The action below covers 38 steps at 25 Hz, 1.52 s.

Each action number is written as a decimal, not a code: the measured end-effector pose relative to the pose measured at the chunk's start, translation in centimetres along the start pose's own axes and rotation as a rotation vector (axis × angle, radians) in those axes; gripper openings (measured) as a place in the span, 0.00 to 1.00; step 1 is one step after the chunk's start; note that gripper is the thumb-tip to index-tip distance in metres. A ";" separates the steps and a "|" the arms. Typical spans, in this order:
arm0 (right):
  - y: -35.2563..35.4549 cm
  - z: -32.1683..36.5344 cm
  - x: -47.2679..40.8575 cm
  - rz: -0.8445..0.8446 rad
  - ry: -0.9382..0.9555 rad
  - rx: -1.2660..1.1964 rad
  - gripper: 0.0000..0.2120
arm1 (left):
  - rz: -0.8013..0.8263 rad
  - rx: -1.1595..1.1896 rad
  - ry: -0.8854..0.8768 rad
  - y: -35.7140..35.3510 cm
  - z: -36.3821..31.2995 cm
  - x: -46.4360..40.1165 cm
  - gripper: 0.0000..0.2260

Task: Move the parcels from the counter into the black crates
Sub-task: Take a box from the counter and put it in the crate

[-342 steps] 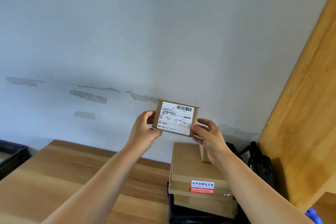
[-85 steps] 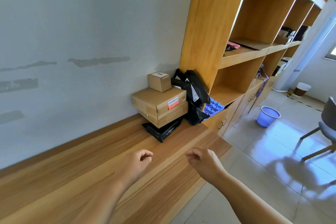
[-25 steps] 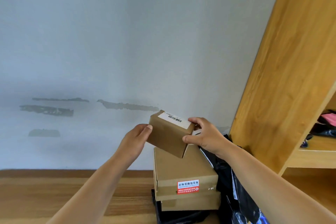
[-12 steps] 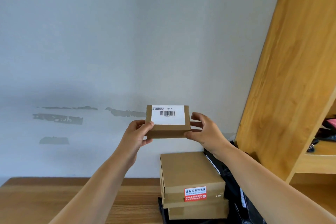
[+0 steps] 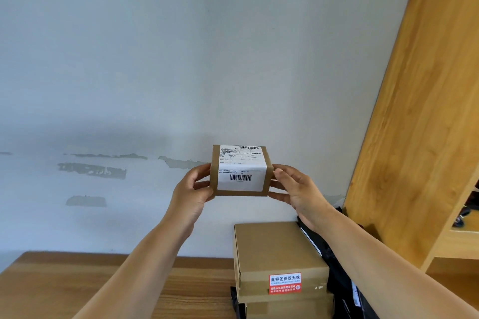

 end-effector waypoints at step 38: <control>-9.6 -11.7 4.4 0.591 -0.085 0.427 0.50 | -0.482 0.090 0.356 8.1 7.8 13.5 0.08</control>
Point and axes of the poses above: each hand's wrist, its own x-axis away from the middle knuckle, its own y-axis out of the back of the hand, z = x × y, the point moved 6 cm from there along -x, towards the middle knuckle, and after that the axes turned 10 degrees about -x, right-handed, at the moved point
